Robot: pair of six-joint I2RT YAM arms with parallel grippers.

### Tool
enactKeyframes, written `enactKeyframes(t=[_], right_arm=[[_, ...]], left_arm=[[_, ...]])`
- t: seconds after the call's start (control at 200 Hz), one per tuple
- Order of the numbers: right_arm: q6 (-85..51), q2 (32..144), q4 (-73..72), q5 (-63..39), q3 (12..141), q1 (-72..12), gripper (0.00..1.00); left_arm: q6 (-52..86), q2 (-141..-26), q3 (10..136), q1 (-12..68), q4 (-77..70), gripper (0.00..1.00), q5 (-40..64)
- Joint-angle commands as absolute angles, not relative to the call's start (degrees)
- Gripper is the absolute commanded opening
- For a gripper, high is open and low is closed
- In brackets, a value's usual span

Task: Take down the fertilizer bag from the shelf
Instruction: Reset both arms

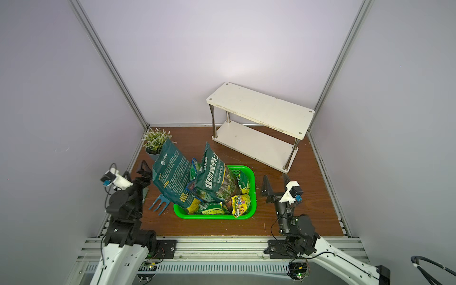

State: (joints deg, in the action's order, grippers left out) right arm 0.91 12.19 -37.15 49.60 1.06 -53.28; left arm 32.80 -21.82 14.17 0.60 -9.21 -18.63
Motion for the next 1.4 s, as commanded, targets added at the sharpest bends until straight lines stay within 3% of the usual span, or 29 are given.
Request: enactKeyframes(t=[0.0,0.04,0.08,0.125,0.205,0.34,0.455,0.535,0.641,0.746,0.871,0.966,1.211,1.396], right_arm=[[3.84,21.70,-45.36,50.15,0.04,-42.69,0.99],[1.83,28.32,-45.01,47.13,1.07,-37.43,0.99],[-0.62,35.45,-44.15,42.70,2.50,-31.45,0.99],[-0.73,43.05,-46.37,38.27,4.26,-25.68,0.99],[-0.09,54.57,-53.33,36.95,4.44,-21.52,0.99],[-0.02,66.23,-65.66,32.14,3.96,-13.66,0.99],[-2.96,70.19,-70.64,25.27,4.33,-8.08,0.99],[-1.43,73.88,-73.58,20.58,5.55,-6.69,0.99],[0.35,81.03,-77.76,17.25,7.23,-6.47,0.99],[4.15,88.77,-80.43,7.57,10.22,-6.18,0.99],[1.70,87.23,-71.35,8.11,13.57,-4.61,0.99],[1.36,87.59,-71.81,7.38,13.60,-4.17,0.99],[1.48,87.30,-72.52,7.26,13.14,-4.13,0.99],[1.52,87.25,-72.52,7.38,13.09,-4.17,0.99]], left_arm=[[30.13,-26.15,2.87,-1.84,-27.66,1.00,-18.25],[28.21,-29.50,-2.21,-1.63,-37.01,0.99,-24.60],[32.80,-28.87,2.23,-3.06,-23.74,0.99,-28.04],[26.92,-27.06,1.51,-2.44,-25.96,1.00,-26.73],[22.81,-23.68,-7.11,-0.83,-39.46,1.00,-27.45],[22.20,-25.22,-11.16,-0.70,-46.61,0.99,-34.23],[19.42,-41.10,-9.22,-0.91,-57.57,1.00,-34.10],[15.45,-53.60,-3.17,-1.52,-60.31,1.00,-25.44],[12.57,-63.83,1.49,-1.10,-63.58,1.00,-21.33],[8.70,-72.90,-1.23,-1.01,-81.84,1.00,-17.77],[6.19,-93.08,-1.51,-2.68,-105.19,0.99,-6.32],[6.69,-86.60,1.13,-2.97,-91.26,1.00,-6.18],[2.33,-89.21,4.48,-2.99,-89.67,1.00,5.55],[1.42,-89.15,9.97,-2.99,-79.33,1.00,7.46]])
